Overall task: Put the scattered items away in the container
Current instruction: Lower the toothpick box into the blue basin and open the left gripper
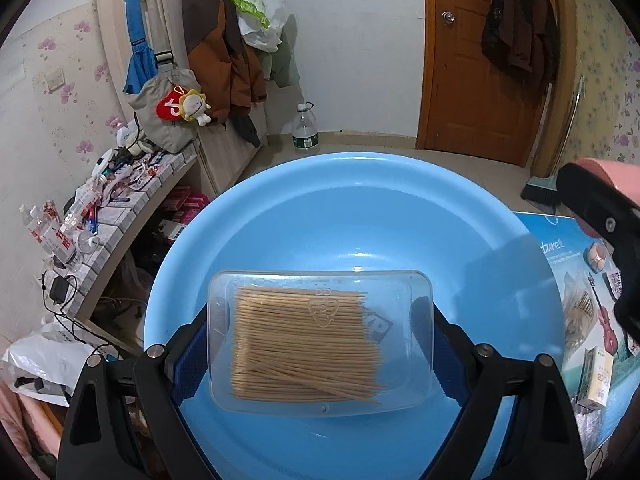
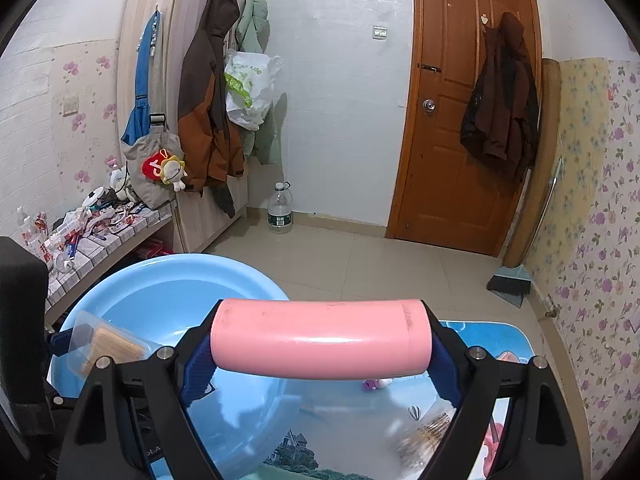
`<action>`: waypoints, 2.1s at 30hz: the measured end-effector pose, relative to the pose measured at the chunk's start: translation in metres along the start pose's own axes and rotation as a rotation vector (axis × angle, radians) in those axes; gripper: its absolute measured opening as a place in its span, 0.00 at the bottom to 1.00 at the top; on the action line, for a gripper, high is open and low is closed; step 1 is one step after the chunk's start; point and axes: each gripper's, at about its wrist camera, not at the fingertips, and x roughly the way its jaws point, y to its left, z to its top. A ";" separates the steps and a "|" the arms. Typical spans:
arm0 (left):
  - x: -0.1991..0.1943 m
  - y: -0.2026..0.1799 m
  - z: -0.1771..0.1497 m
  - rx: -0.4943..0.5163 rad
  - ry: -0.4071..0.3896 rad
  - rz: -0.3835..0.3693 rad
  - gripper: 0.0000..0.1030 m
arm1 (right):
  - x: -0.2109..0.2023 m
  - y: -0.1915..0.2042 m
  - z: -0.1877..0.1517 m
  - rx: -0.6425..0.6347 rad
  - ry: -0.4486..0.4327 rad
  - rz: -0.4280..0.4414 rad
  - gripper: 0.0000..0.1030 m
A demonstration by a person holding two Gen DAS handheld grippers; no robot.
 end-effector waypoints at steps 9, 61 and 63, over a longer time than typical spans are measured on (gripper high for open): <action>-0.005 -0.010 -0.003 0.059 0.072 -0.034 0.90 | -0.003 -0.003 -0.001 0.011 -0.003 -0.006 0.86; -0.003 0.012 -0.009 0.055 0.137 -0.013 0.95 | -0.028 0.011 -0.019 -0.003 0.029 0.047 0.86; -0.009 0.014 -0.009 0.064 0.116 -0.007 0.95 | -0.032 0.013 -0.017 -0.006 0.022 0.050 0.86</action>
